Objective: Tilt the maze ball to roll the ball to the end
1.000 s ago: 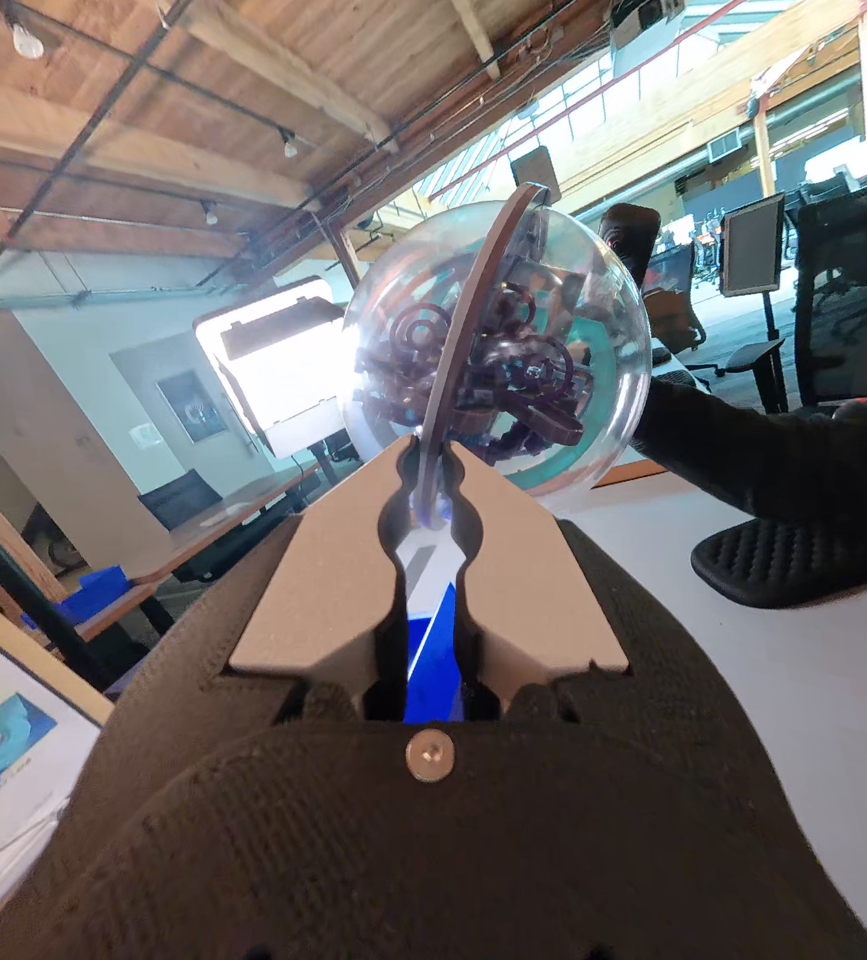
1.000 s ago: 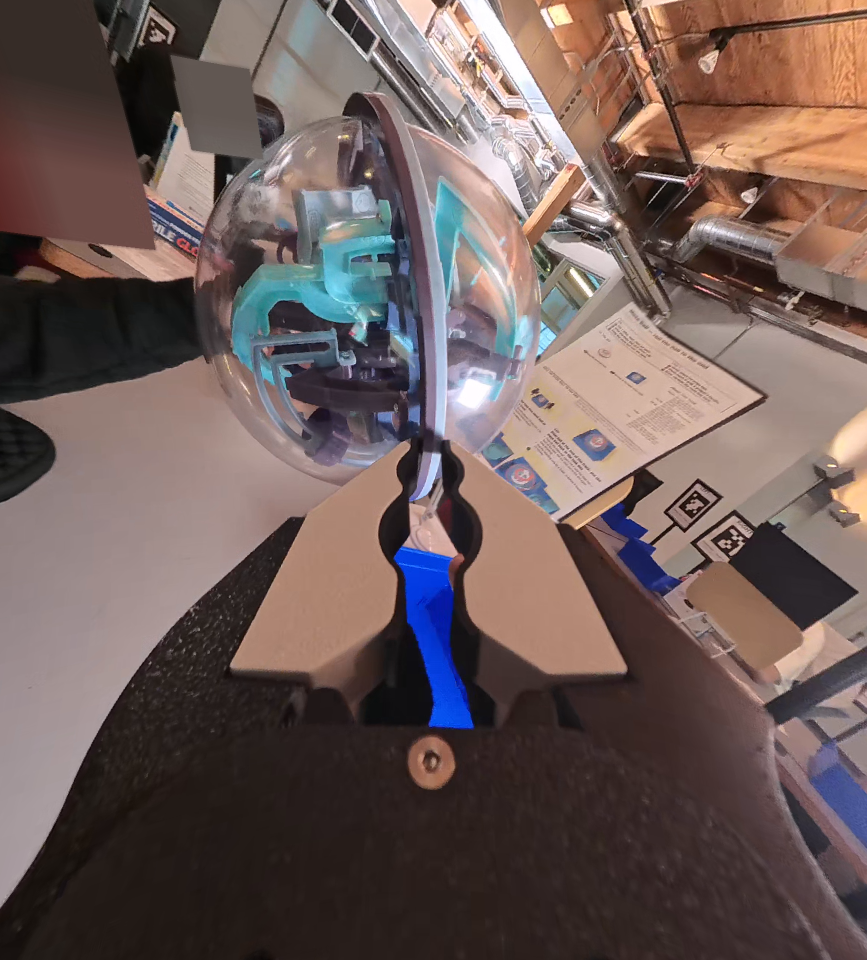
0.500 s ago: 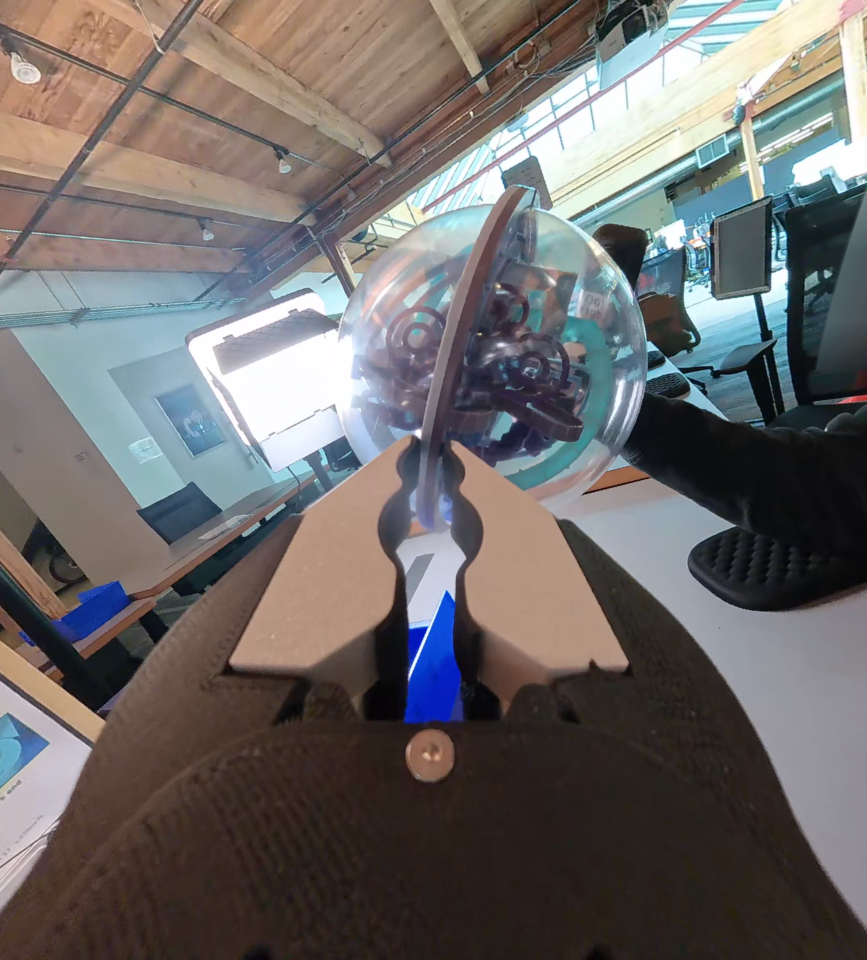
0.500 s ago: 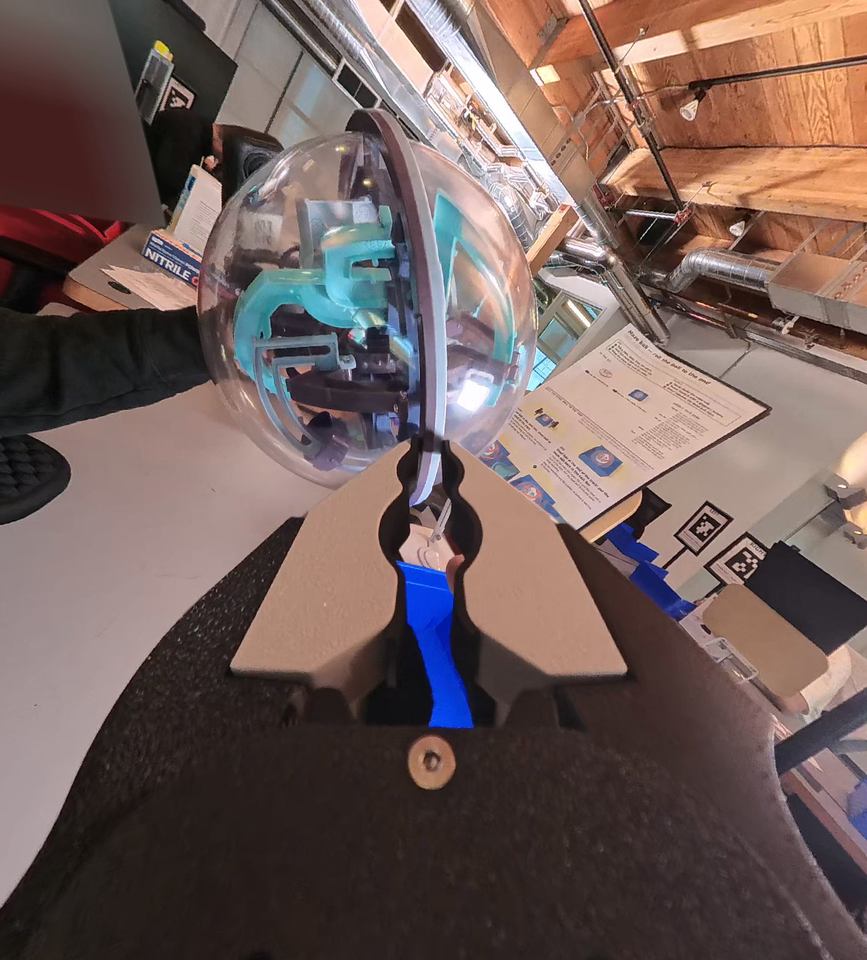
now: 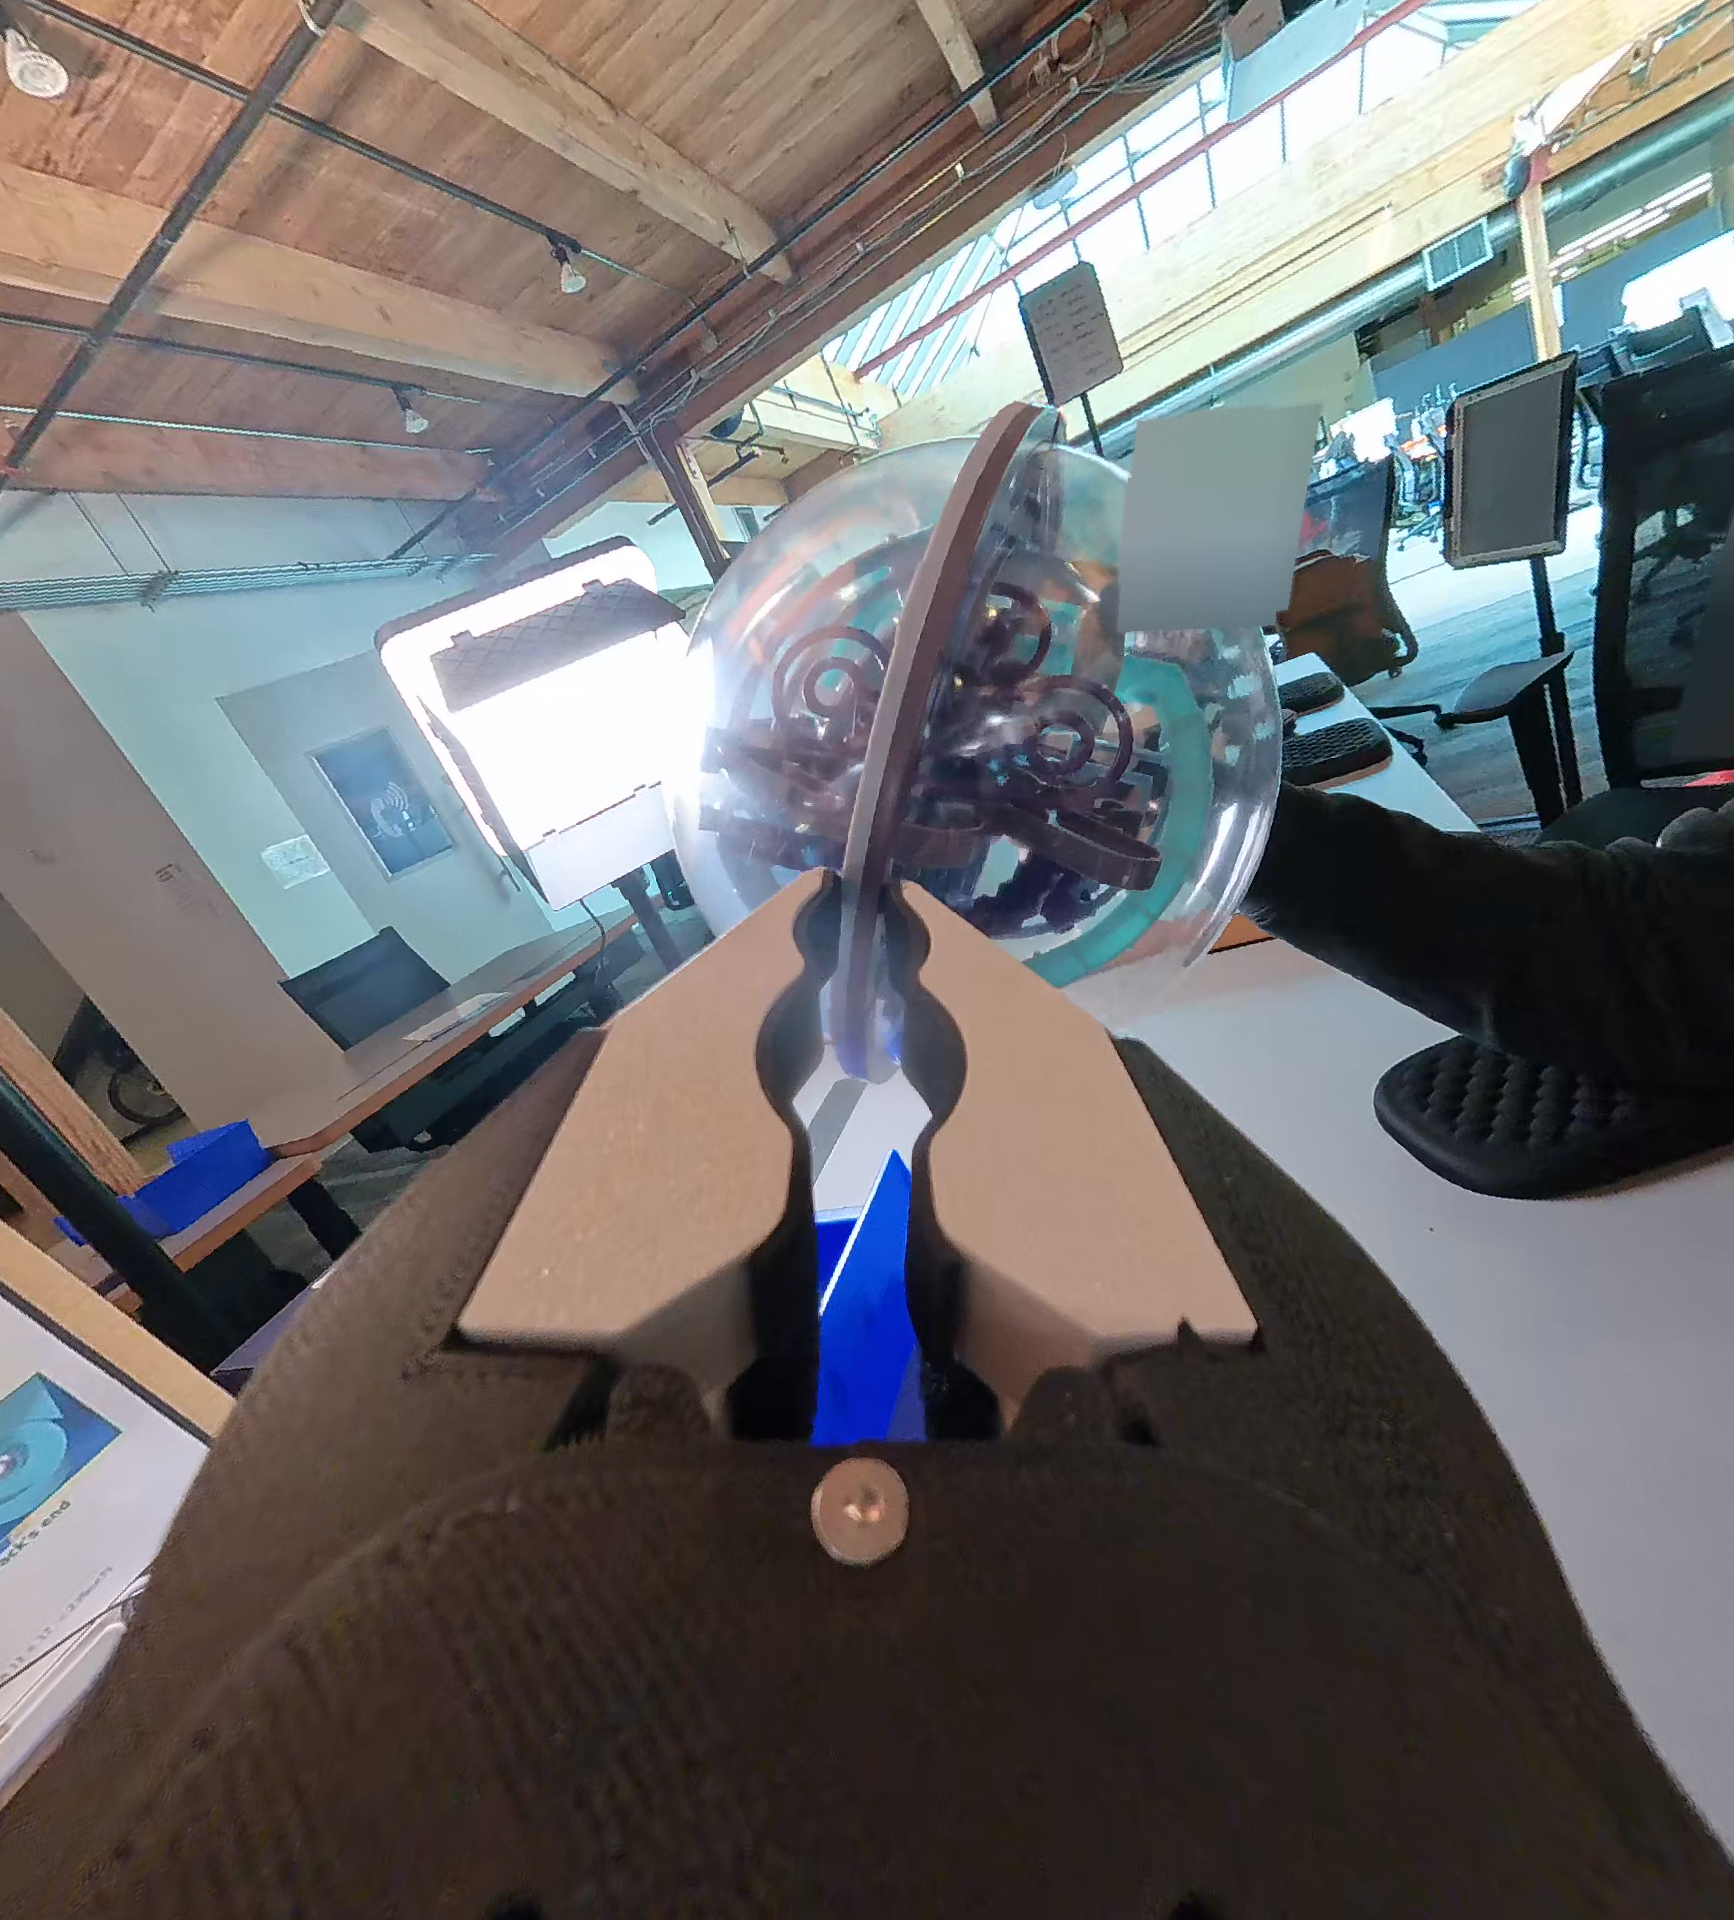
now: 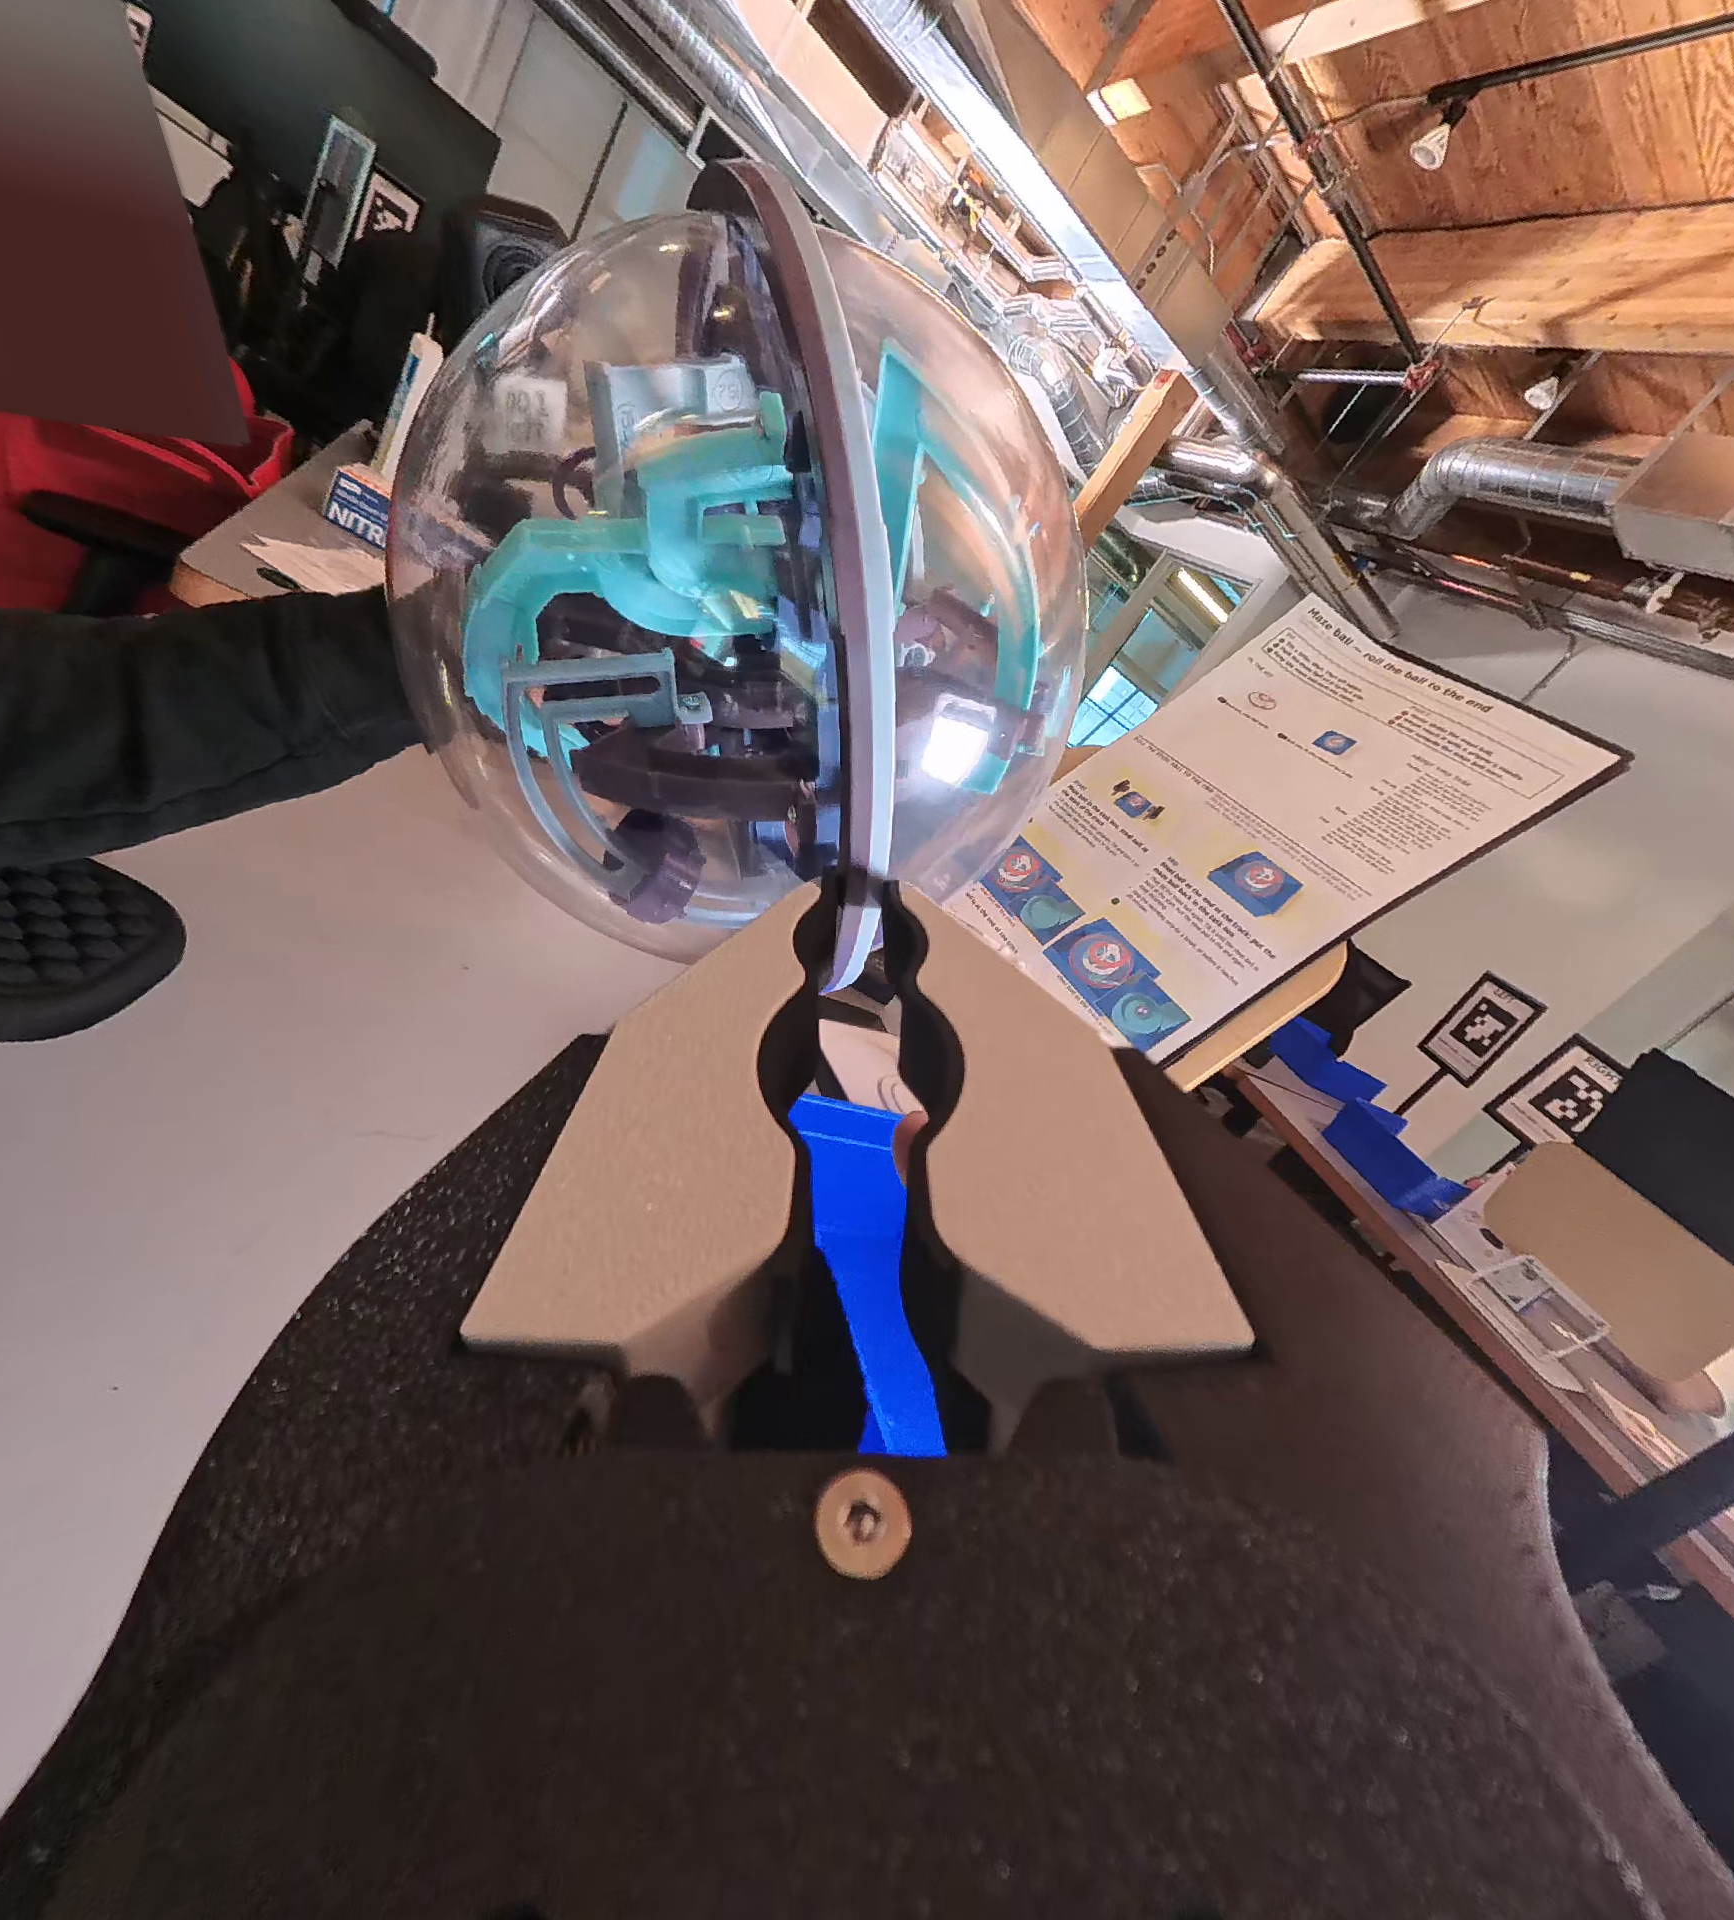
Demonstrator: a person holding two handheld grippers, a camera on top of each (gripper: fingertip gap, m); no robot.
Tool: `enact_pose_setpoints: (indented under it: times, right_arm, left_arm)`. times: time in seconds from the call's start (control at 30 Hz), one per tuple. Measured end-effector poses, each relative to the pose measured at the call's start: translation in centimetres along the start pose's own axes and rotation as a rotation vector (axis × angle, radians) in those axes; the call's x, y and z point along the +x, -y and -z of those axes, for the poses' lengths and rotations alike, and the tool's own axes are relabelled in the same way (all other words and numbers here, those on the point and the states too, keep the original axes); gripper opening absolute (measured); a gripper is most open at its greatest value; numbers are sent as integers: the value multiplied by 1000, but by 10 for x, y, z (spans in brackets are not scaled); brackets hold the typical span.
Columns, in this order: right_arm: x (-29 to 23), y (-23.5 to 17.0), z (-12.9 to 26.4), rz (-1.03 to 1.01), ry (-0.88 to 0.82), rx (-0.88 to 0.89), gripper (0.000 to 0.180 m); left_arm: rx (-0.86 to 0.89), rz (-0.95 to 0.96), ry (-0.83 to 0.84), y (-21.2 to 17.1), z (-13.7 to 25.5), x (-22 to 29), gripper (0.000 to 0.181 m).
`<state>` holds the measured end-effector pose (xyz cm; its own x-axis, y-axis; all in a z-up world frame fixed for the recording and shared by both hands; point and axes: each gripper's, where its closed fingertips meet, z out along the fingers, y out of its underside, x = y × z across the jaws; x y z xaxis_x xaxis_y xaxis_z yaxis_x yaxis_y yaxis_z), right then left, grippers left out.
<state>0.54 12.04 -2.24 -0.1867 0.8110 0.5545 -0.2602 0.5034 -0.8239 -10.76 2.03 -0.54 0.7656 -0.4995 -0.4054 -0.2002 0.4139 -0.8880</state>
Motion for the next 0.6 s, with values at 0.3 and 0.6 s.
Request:
enact_pose_setpoints:
  times: [0.3,0.6]
  right_arm:
    - [1,-15,-3,-69,26,-36,6]
    - [3,-42,-3,-153,57,-87,6]
  left_arm:
    - [-31,59,-2,-11,0,-4,7]
    - [-66,159,-13,-42,-3,-13,7]
